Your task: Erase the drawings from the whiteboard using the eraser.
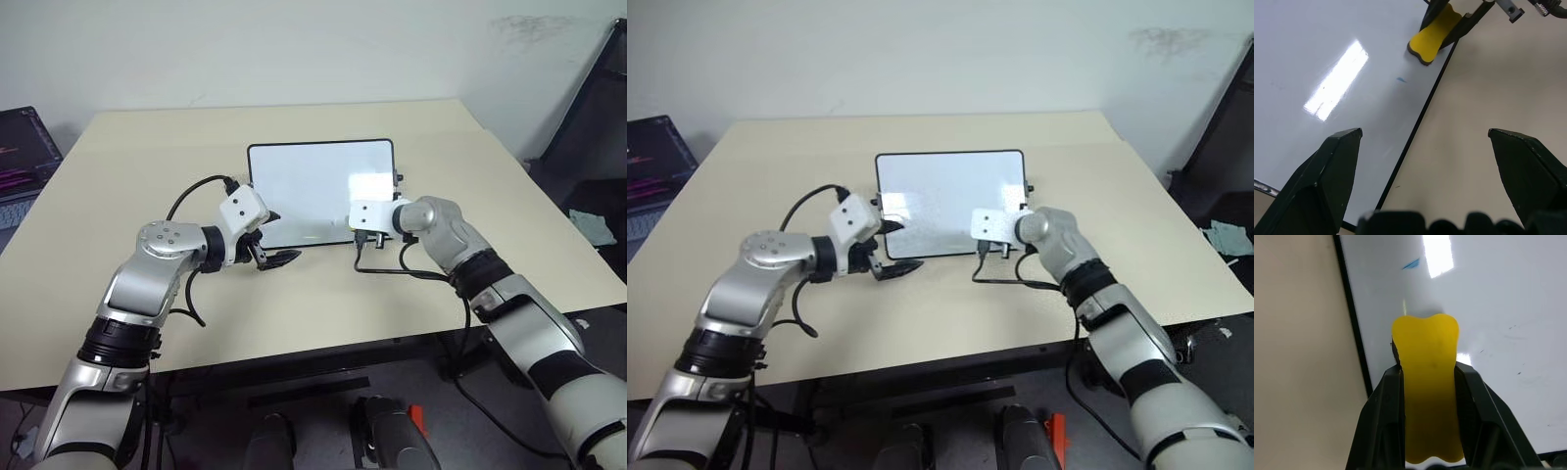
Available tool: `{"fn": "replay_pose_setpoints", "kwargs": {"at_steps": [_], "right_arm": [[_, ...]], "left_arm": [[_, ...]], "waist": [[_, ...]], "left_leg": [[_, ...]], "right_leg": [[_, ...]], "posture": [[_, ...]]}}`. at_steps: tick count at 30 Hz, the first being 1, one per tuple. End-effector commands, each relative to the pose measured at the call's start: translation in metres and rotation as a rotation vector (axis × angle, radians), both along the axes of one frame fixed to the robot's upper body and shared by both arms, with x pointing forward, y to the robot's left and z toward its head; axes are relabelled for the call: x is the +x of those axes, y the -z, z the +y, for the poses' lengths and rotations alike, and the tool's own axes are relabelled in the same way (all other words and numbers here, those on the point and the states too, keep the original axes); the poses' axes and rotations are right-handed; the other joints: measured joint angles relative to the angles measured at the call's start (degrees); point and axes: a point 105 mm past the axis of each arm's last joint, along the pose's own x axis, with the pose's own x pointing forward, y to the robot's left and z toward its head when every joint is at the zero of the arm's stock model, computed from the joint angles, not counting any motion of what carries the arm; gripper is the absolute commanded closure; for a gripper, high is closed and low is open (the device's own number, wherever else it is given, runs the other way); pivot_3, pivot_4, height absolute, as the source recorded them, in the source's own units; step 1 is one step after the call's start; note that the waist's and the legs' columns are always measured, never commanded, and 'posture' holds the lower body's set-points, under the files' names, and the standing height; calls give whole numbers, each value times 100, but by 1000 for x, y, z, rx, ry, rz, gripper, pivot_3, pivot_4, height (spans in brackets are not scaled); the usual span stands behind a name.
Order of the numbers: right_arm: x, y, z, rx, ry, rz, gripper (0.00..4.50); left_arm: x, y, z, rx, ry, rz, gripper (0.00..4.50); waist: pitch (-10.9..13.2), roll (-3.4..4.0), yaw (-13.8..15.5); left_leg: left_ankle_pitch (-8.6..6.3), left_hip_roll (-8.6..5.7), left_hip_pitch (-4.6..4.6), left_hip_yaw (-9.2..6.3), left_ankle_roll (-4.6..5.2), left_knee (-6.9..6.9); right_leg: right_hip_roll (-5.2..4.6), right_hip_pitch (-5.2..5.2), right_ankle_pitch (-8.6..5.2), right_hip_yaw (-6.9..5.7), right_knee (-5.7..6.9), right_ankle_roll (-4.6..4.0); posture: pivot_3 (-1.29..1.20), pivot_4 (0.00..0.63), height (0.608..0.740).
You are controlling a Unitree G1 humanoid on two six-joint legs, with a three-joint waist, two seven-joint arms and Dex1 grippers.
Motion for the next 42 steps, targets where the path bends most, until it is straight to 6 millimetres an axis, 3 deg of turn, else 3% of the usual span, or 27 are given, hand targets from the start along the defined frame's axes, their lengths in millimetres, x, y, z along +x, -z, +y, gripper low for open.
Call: {"fn": "replay_pose_setpoints", "kwargs": {"at_steps": [1,9,17,21,31,35,42], "right_arm": [[5,-21,24,53,-24,-61,3505],[-10,-17,68,74,-136,-40,3505],[-17,-12,75,75,-165,-22,3505],[-12,-4,53,39,-126,-9,3505],[-10,17,-22,-61,-18,24,3505],[-11,21,-54,-99,36,30,3505],[-11,21,-89,-127,106,32,3505]], "left_arm": [[-2,-13,-1,0,11,-50,0],[-4,-10,3,10,-7,-40,0],[-6,-6,6,23,-15,-24,0],[-6,-5,5,24,-13,-21,0],[-5,-3,4,22,-10,-16,0],[-4,-3,4,25,-6,-15,0],[-3,-4,4,31,0,-16,0]], "waist": [[1,1,-46],[0,1,-45],[-1,-1,-31],[-1,-2,-1],[-2,-4,286],[-2,-3,291],[-2,-3,270]], "left_leg": [[0,0,-1,0,0,-2],[18,0,-1,-3,29,-5],[7,0,-4,-16,14,-44],[7,-5,-2,-24,15,-50],[6,-10,-11,-24,13,-2],[-14,-10,-14,-27,-20,-3],[-15,-4,-19,-15,-21,1]], "right_leg": [[0,0,0,0,0,0],[6,-2,19,4,26,12],[46,-61,30,33,132,27],[53,-90,13,40,196,2],[43,-70,8,41,171,-2],[37,-52,8,34,115,-2],[10,-6,9,13,-18,-2]], "posture": [[0,150,740],[0,150,740],[0,150,740],[0,150,740],[0,150,740],[0,150,740],[0,150,740]]}}
